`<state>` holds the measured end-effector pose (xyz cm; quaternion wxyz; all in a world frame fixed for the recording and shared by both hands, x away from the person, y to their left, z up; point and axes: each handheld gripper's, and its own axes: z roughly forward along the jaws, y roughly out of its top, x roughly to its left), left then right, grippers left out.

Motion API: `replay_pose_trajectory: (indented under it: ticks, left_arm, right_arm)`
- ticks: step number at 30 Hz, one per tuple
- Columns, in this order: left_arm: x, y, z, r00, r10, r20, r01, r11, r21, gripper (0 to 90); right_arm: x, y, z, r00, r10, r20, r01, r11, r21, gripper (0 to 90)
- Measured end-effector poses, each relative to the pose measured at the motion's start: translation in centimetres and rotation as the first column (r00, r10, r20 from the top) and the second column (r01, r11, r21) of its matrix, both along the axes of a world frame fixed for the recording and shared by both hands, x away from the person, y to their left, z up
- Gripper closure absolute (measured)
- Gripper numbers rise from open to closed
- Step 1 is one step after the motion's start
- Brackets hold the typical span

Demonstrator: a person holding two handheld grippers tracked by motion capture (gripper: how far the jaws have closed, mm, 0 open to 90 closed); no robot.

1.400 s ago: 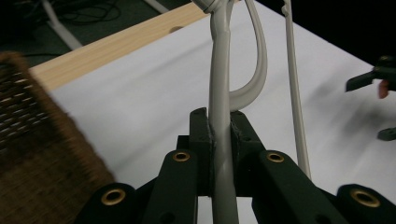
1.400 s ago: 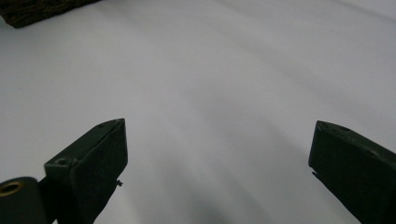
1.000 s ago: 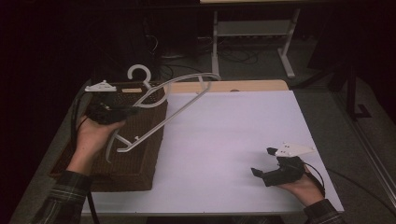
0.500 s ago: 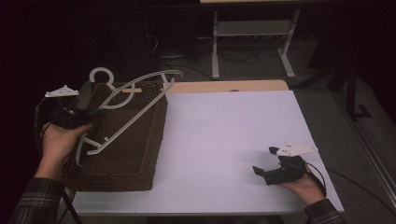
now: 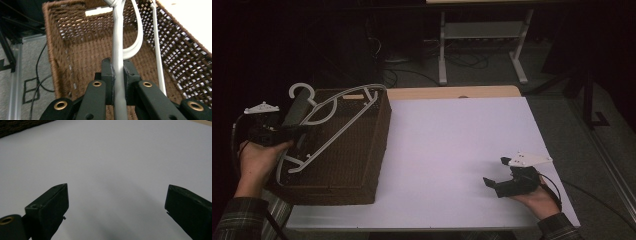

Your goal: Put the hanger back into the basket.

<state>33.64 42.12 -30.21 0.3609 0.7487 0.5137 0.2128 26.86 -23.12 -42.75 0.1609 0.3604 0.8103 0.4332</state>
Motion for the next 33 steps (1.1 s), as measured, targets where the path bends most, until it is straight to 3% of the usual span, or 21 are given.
replay_pose_trajectory:
  ticks: [15,19,26,33]
  left_arm:
    - [0.3,1.2,-1.1,0.9993,0.034,-0.016,-0.033,0.9989,0.033,82.0]
    - [0.6,0.9,-1.7,0.9993,0.020,-0.031,-0.019,0.9993,0.034,81.9]
    - [1.1,0.6,-2.8,0.9984,0.002,-0.056,0.003,0.9967,0.081,80.0]
    - [1.0,0.7,-2.6,0.9998,0.006,-0.021,-0.006,0.9998,0.017,67.5]
  right_arm:
    - [0.0,-0.1,-0.1,1.0000,-0.007,-0.005,0.007,1.000,-0.002,4.7]
    - [0.1,-0.1,-0.1,1.0000,-0.007,-0.004,0.007,1.000,-0.004,4.7]
    - [0.1,-0.1,-0.1,1.0000,-0.008,-0.004,0.008,1.000,-0.003,4.8]
    - [0.1,-0.1,-0.1,1.0000,-0.008,-0.005,0.008,1.000,-0.002,4.8]
